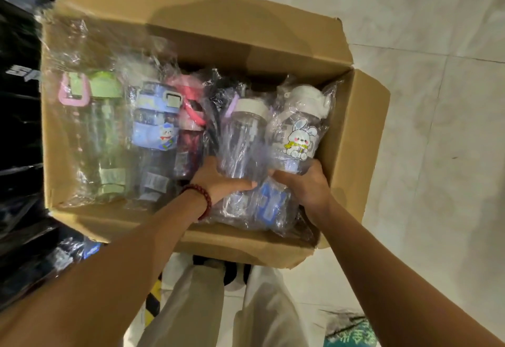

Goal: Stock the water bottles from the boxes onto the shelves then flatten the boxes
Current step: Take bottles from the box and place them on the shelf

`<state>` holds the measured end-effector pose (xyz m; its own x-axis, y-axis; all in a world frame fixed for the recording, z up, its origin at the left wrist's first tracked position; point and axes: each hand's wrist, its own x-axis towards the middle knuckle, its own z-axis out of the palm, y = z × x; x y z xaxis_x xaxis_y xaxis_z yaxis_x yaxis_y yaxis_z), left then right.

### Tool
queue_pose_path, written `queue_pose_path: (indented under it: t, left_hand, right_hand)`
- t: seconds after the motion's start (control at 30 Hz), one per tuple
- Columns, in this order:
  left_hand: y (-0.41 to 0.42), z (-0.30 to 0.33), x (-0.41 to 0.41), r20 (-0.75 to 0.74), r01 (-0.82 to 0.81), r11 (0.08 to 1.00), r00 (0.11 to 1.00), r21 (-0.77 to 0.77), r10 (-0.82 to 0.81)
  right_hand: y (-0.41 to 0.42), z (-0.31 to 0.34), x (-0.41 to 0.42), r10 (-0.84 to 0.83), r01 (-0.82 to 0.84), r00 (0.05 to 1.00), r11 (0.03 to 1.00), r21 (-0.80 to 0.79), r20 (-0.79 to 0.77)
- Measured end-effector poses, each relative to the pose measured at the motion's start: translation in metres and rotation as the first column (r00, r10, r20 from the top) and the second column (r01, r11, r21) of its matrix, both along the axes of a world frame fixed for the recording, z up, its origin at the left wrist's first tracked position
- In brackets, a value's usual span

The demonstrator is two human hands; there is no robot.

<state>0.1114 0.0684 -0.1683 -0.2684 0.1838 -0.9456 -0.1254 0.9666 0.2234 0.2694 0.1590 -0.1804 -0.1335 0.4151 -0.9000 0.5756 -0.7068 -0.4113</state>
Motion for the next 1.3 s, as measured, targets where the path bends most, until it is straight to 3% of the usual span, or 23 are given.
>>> queue_pose_path:
  t: [0.23,0.4,0.63,0.97,1.3]
  left_hand:
    - [-0.016,0.044,-0.002,-0.011,-0.123,0.99,0.992,0.068,0.124]
    - [-0.035,0.111,-0.022,-0.049,-0.208,0.962,0.974,0.177,0.219]
    - [-0.048,0.222,-0.068,-0.03,-0.441,0.81,0.872,0.388,0.489]
    - [-0.055,0.379,-0.137,0.048,-0.473,0.549,0.785,0.689,0.617]
    - [-0.089,0.494,-0.151,0.039,-0.46,0.336,0.633,0.822,0.773]
  right_hand:
    - [-0.019,0.026,0.01,-0.064,0.065,0.998,0.997,-0.035,0.028]
    - [-0.026,0.097,-0.001,-0.09,0.089,0.993,0.996,-0.014,-0.076]
    - [-0.011,0.21,-0.041,-0.094,0.104,0.96,0.994,0.027,-0.263]
    - [0.02,0.379,-0.136,0.207,-0.088,0.837,0.965,0.249,-0.507]
    - [0.034,0.489,-0.202,0.467,-0.29,0.661,0.881,0.373,-0.588]
